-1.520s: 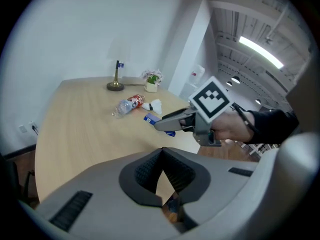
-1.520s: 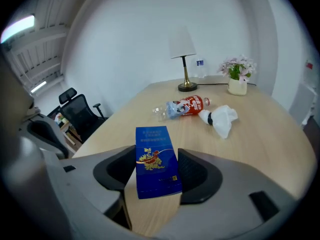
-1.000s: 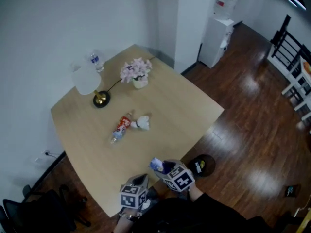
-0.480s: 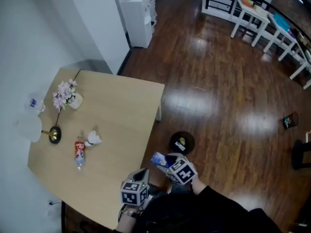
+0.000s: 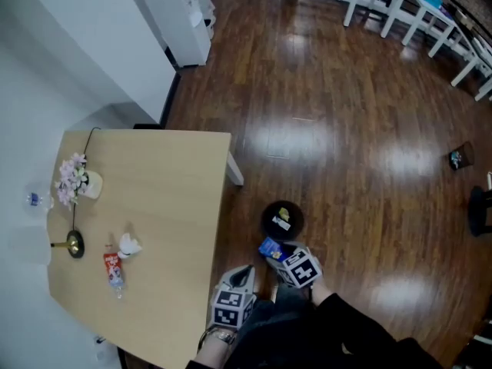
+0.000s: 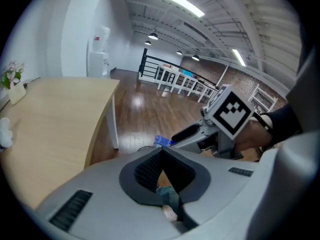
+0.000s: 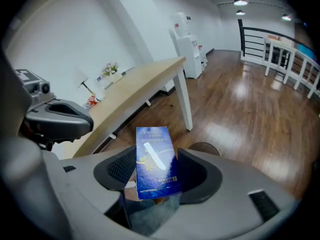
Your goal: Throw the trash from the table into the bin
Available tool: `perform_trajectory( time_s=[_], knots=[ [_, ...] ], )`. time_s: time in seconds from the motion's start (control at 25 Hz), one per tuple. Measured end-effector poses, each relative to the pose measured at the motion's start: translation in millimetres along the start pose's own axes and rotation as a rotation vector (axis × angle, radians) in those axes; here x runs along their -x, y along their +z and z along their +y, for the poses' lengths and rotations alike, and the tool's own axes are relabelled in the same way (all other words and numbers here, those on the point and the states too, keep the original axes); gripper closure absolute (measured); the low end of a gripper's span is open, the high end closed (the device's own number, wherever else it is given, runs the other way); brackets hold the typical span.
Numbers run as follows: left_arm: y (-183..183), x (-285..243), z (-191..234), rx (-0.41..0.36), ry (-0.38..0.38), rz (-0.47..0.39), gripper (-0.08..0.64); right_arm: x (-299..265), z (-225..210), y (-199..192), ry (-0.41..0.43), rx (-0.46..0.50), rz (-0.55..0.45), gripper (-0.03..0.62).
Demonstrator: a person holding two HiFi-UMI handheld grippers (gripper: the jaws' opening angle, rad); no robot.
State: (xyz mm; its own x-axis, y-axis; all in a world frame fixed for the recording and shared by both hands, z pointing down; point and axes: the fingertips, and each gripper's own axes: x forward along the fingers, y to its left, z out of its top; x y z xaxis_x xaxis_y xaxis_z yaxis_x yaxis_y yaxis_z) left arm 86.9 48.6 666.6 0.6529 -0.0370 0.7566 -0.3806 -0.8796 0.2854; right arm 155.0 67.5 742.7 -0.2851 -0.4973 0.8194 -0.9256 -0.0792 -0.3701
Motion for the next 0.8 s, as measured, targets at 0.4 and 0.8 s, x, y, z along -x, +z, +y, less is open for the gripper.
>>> perform_trajectory(
  time_s=[0.4,0.8],
  knots=[
    [-24.5,-97.3,-2.8,0.069,-0.054,0.083,0.554,-139.2,-136.6,-73.2,-0.1,-0.12,0.122,0.324],
    [-47.7,-147.2,-8.2,0.158,-0.077,0.134,0.554,-220.4,-203.1,-106.3,-0.161,-0.164,0.192,0.324]
  ],
)
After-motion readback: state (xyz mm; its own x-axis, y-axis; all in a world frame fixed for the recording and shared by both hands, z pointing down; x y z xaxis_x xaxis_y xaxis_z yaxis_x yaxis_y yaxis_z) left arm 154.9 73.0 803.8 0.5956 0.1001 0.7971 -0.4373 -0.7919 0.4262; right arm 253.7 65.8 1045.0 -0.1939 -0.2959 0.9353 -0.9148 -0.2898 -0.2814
